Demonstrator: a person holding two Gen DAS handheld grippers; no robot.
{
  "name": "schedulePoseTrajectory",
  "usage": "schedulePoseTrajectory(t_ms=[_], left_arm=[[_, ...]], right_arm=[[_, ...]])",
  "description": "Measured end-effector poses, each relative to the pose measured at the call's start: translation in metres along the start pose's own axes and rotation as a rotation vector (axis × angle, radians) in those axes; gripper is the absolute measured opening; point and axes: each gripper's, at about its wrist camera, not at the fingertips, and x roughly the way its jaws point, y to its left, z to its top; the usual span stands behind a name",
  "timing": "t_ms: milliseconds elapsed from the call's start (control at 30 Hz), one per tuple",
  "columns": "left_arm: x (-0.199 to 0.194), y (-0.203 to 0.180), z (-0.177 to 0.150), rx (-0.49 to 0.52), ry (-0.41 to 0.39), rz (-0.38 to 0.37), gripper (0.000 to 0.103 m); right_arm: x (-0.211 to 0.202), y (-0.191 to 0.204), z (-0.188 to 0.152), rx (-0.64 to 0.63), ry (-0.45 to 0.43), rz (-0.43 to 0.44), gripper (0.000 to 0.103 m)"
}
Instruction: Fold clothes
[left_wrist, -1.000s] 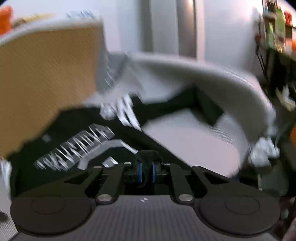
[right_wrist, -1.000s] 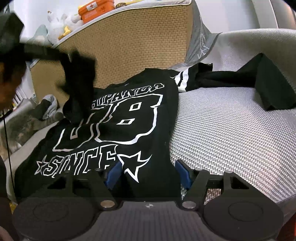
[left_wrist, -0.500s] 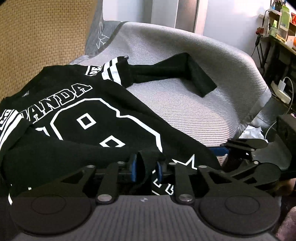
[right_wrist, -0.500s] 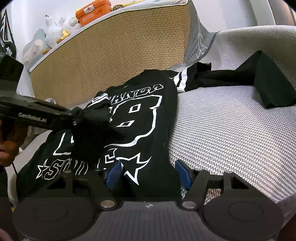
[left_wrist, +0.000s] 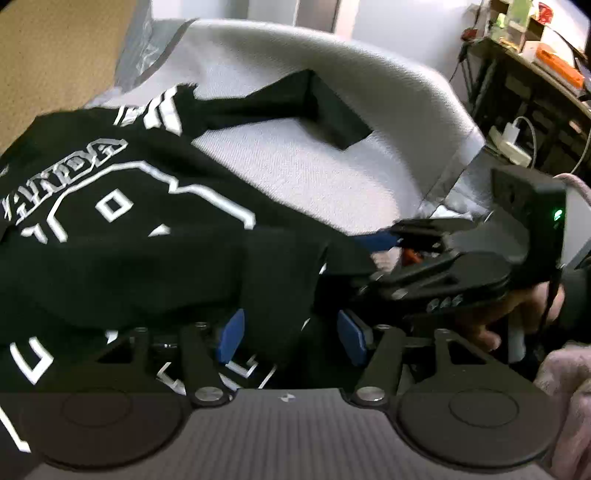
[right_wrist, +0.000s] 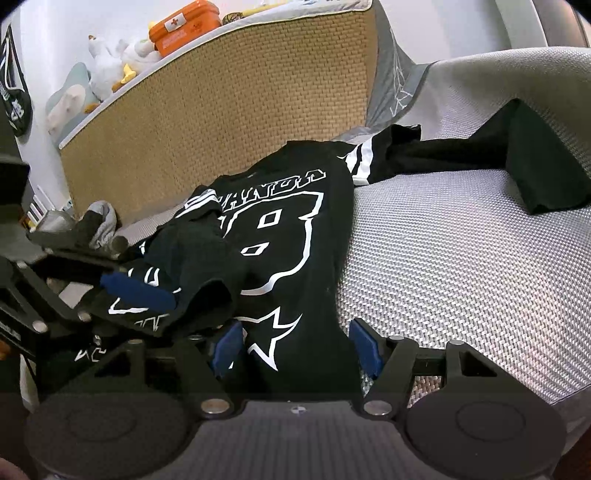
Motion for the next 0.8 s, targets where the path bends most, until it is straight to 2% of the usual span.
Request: schedulePoseTrajectory(t_ms=[167,333,467,600,800], left_arm=[[-0.001,0.024,-0.008,-0.045,0.029,0.078,0.061],[-0.010,0.049,-0.010,-0.126,-0.011,0.110,0.062],[-0.020,0.065,-0.009,-0.172,-0.046,0.079,0.062],[-0.031,0.080,-0.008,-0.214,-0.080,0.038,0.062],[-0.037,0.100,-0.007,-0.275,-0.095,0.063,0.067]], right_arm=[[-0.007,-0.002,0.001,0.016,-0.042,0.010,0.068],[-0.020,0.003,0.002,-0.020,-0.125,0.055,0.068],[-0.019,0.007,0.001,-0.039,-0.108,0.071,0.068],[-0.018,0.007,0.006,0.000,-0.096,0.124,0.069],[-0.015,0.014,0.004,-0.025,-0.076,0.144,0.069]])
